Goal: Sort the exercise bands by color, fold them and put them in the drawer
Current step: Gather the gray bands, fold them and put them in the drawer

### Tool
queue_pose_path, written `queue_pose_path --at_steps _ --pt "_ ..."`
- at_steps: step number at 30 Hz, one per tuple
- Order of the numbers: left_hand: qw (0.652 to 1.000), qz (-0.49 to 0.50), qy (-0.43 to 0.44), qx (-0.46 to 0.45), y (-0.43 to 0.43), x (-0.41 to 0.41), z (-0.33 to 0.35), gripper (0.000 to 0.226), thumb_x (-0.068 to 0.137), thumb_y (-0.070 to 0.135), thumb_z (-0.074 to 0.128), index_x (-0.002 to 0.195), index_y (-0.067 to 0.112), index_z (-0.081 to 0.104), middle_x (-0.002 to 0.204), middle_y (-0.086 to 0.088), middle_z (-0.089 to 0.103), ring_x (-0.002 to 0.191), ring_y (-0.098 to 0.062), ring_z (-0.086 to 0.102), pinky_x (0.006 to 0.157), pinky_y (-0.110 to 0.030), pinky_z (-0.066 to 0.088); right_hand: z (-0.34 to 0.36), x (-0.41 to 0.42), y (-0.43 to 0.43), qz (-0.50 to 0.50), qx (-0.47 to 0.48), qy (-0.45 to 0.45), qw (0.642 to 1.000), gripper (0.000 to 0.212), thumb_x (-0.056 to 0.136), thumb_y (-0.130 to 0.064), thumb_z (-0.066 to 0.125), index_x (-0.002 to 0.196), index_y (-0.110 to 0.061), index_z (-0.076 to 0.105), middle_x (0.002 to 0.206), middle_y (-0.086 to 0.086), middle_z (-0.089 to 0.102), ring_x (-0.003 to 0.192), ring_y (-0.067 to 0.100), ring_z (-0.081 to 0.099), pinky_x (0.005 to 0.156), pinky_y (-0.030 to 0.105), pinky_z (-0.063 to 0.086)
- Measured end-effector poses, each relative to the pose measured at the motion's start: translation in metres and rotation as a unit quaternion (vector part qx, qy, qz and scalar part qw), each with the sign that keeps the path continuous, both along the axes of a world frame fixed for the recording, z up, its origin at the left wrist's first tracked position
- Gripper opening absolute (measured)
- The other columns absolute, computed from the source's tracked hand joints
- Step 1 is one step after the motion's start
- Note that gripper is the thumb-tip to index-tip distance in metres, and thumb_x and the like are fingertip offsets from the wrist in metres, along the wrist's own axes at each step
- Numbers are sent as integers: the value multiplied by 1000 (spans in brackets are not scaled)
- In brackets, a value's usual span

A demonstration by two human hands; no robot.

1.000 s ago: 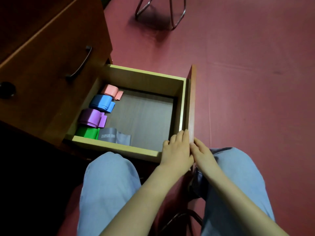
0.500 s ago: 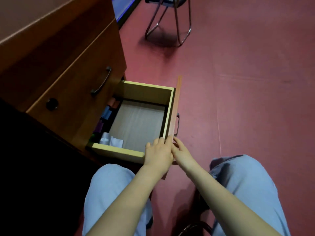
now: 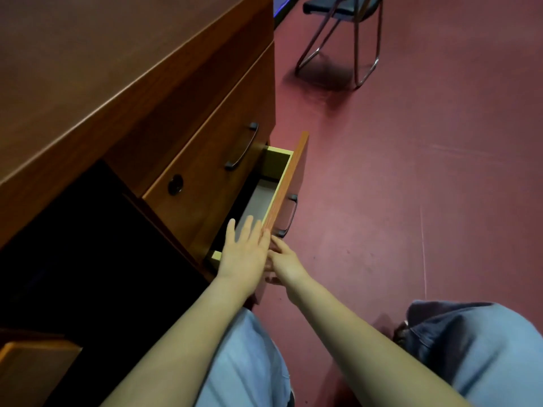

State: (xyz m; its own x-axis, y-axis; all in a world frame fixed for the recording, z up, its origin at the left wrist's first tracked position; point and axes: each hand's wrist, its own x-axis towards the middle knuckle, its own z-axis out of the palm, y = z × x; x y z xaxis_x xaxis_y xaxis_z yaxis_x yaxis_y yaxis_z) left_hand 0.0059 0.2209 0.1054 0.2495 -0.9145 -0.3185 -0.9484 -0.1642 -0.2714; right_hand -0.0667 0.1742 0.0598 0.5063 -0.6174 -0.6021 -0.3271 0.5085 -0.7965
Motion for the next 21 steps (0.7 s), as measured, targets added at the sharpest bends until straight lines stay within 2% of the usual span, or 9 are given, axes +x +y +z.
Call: queue_pose_path --at_steps 1,3,6,10,13,15,18,19,21 --pt "1000 -3 -14 6 1 7 0 61 97 24 32 146 9 -3 157 -13 -3 144 -29 -10 116 -48 -5 5 -1 1 31 0 14 999 44 92 -6 37 135 -17 40 105 10 59 67 13 49 59 24 38" --pt "999 -9 -42 14 2 21 2 61 97 23 33 145 7 -1 156 -15 -1 144 -31 -8 116 -45 -5 9 -9 1 111 -1 49 993 37 90 -5 36 121 -16 52 82 1 60 62 11 47 59 24 31" --pt "993 -21 -108 30 4 33 7 62 95 19 36 145 2 2 155 -20 0 144 -34 -6 116 -43 -6 5 -32 3 182 -7 98 978 26 92 -10 37 106 -21 57 84 -1 60 63 9 50 61 23 33" --pt "971 -57 -222 64 10 41 4 71 93 28 40 144 -1 -1 154 -25 -7 142 -39 -10 115 -47 -8 -7 -87 3 210 -50 168 962 25 91 -6 40 109 -14 56 85 2 58 59 8 49 51 19 29" --pt "955 -81 -270 91 11 41 2 71 94 34 36 144 -1 0 152 -28 -10 141 -42 -12 113 -50 -9 -19 -136 1 260 -77 199 942 22 91 -4 42 101 -14 58 79 1 55 53 2 50 46 8 35" --pt "951 -80 -282 95 13 38 -2 72 94 37 36 144 -1 1 152 -29 -10 141 -43 -12 113 -52 -9 -20 -165 1 261 -99 208 938 22 90 -2 46 88 -19 60 76 1 56 52 -1 51 53 6 39" --pt "948 -62 -292 113 18 33 -7 70 94 37 37 144 0 3 152 -29 -9 140 -43 -13 112 -54 -10 -13 -207 6 269 -155 253 916 36 85 -3 55 73 -36 63 70 -11 67 68 -2 57 70 6 41" --pt "948 -61 -291 115 20 34 -6 69 94 37 36 144 1 4 152 -29 -9 140 -43 -14 112 -53 -10 -12 -221 8 275 -155 267 911 35 85 -4 56 75 -36 63 70 -15 70 73 -5 60 75 6 42" --pt "947 -60 -287 127 19 37 -7 68 94 39 34 145 2 5 152 -28 -10 140 -42 -15 112 -53 -11 -38 -255 -3 322 -175 312 877 19 84 -16 59 82 -35 64 77 -20 70 80 -4 61 87 16 47"
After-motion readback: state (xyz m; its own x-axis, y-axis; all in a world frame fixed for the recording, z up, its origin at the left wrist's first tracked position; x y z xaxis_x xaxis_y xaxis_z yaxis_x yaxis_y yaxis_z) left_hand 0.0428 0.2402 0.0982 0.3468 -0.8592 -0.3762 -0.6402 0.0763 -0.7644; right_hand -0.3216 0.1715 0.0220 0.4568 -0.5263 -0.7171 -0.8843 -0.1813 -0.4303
